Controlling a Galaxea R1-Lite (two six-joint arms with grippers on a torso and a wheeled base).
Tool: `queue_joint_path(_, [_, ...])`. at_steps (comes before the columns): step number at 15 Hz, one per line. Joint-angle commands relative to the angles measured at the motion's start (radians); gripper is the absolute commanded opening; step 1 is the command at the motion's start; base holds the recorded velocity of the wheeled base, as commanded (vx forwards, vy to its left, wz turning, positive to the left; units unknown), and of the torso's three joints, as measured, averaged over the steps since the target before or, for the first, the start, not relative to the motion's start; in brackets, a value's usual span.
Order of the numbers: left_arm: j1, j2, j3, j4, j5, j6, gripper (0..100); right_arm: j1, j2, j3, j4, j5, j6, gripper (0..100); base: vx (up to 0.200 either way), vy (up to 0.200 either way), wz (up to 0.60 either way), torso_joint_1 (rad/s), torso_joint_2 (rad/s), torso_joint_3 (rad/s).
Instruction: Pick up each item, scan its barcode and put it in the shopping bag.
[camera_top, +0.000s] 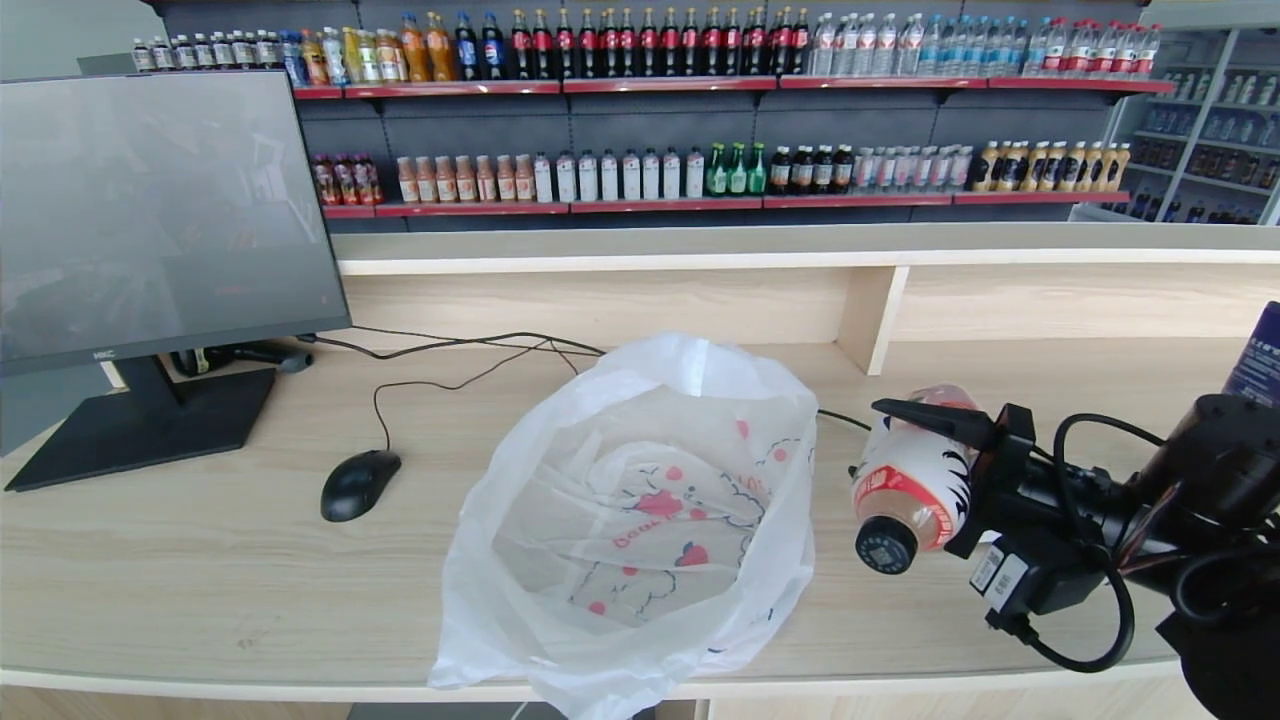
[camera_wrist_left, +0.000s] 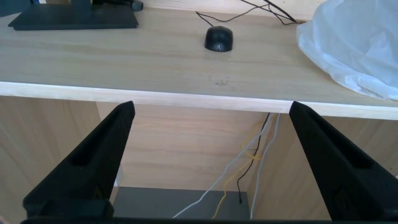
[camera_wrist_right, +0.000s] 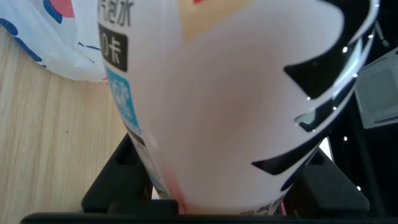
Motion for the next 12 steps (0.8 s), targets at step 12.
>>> queue_joint_path(12, [0.0, 0.0, 0.0, 0.0, 0.0, 0.0, 100, -0.013, -0.017, 0.023, -0.001, 0.013, 0.001, 0, 0.0, 0.0, 0.0, 0.0, 0.0, 0.0])
